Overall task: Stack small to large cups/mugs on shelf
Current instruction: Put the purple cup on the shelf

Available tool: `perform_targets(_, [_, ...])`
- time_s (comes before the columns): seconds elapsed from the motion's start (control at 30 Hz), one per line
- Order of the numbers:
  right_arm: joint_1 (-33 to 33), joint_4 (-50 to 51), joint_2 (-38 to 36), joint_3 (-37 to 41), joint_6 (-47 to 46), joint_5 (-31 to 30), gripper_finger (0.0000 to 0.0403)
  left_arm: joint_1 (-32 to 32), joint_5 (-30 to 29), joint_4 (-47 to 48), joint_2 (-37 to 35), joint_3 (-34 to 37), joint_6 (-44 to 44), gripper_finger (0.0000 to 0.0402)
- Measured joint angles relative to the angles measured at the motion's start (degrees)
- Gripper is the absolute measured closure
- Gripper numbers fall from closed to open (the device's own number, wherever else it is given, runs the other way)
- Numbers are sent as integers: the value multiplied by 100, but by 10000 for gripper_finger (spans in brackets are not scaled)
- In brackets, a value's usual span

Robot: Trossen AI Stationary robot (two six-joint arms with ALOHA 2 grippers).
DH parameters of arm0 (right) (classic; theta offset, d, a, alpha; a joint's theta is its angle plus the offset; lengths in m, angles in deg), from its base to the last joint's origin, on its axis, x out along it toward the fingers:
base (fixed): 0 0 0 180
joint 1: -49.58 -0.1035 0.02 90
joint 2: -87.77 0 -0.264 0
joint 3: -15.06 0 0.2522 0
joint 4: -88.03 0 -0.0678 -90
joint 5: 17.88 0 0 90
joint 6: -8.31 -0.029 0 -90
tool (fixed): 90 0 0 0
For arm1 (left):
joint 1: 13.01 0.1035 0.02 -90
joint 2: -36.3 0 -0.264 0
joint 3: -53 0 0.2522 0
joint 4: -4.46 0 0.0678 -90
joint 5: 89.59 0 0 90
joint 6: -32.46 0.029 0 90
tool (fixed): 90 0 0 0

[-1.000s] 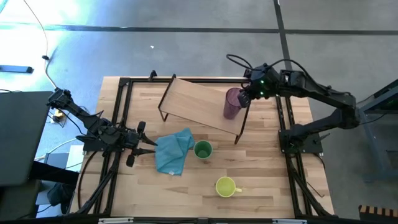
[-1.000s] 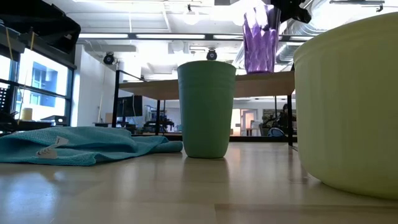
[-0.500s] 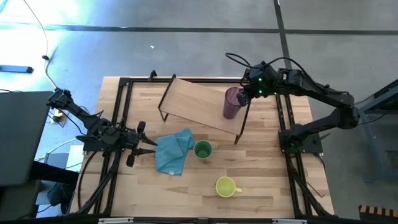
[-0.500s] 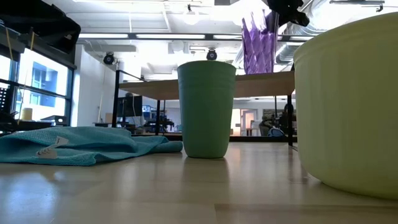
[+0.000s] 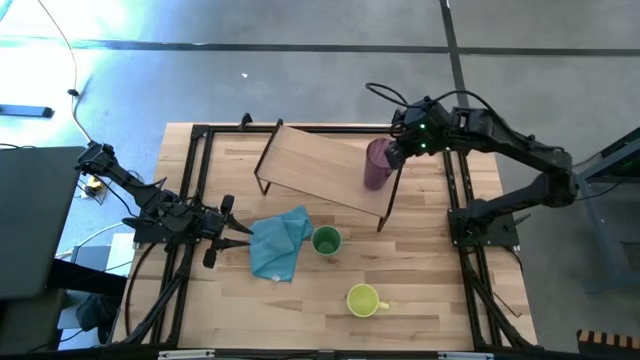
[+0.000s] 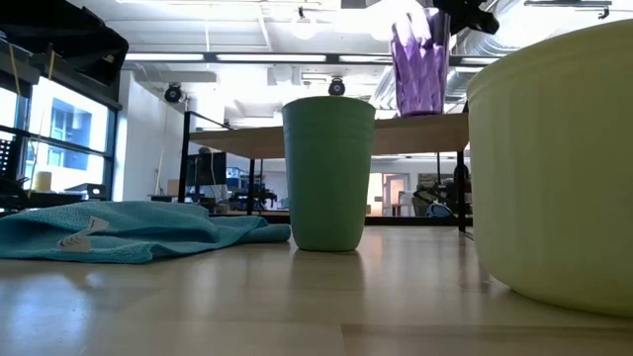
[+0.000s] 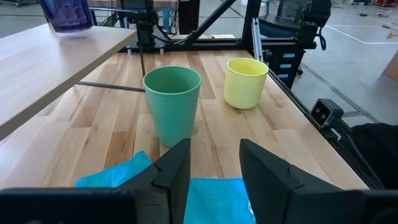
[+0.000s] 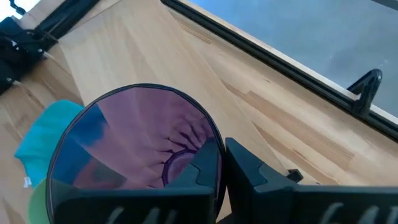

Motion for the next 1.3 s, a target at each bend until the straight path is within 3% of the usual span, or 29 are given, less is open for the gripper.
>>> perform_targets(0.93, [-22,-26,299,-39,116,59,402,0,0,11,0,0,-2,275])
perform_targets(1.3, [-25,18,304,-26,116,254,351,1,0,9,0,0,-2,275])
